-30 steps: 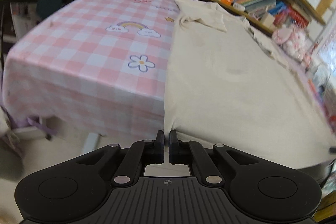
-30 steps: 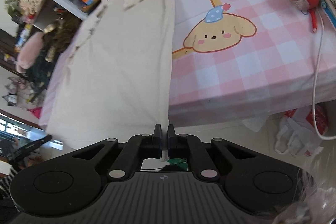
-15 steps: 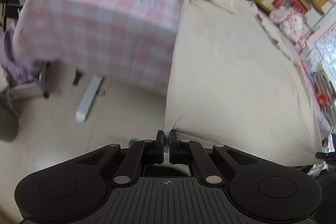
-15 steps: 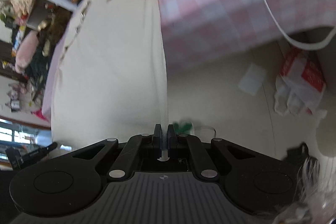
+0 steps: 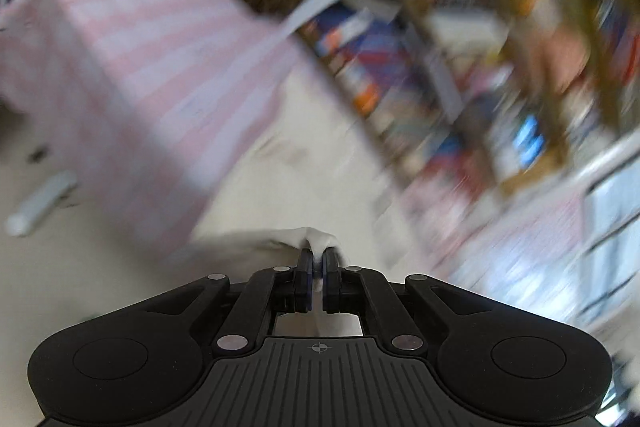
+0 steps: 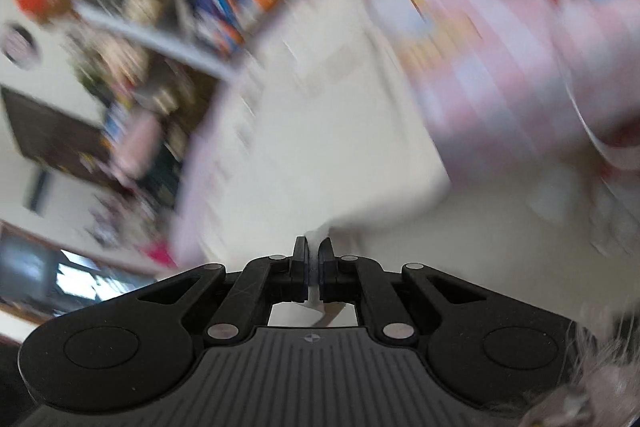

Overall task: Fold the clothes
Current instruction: 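Lift the held hem with both tools and fold it toward the collar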

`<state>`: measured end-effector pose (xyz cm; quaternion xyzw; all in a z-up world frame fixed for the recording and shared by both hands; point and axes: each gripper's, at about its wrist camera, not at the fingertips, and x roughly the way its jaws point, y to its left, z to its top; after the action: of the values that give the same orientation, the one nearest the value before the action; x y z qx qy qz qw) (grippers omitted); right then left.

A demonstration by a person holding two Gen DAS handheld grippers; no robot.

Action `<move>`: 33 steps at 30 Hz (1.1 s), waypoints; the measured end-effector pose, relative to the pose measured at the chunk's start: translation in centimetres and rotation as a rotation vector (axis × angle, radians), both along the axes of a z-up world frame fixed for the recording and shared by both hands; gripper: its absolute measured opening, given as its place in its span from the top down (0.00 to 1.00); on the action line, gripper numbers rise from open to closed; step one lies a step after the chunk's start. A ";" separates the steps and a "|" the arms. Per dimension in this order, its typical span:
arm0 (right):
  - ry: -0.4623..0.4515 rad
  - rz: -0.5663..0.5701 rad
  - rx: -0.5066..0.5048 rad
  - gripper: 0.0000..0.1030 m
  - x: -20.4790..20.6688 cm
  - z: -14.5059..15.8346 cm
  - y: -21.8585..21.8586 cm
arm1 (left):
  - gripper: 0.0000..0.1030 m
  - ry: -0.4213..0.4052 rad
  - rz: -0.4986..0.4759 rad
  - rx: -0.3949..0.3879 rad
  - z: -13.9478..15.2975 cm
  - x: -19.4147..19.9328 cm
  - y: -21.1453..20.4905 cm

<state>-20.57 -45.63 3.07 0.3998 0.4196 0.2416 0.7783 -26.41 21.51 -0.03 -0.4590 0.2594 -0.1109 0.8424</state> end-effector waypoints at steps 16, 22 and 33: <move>-0.038 -0.333 0.201 0.96 12.2 -0.3 1.5 | 0.97 -0.063 0.165 -0.175 -0.7 11.4 -0.6; -0.108 -0.432 0.246 0.96 18.0 1.4 0.7 | 0.98 -0.098 0.167 -0.171 0.8 19.2 0.1; 0.023 -0.515 0.194 0.96 28.7 -2.3 2.8 | 0.98 0.028 0.107 -0.195 -1.6 30.8 0.2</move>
<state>8.17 -42.86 0.77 0.5685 0.2877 0.0703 0.7676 4.35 21.70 -1.59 -0.5534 0.2342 -0.0843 0.7949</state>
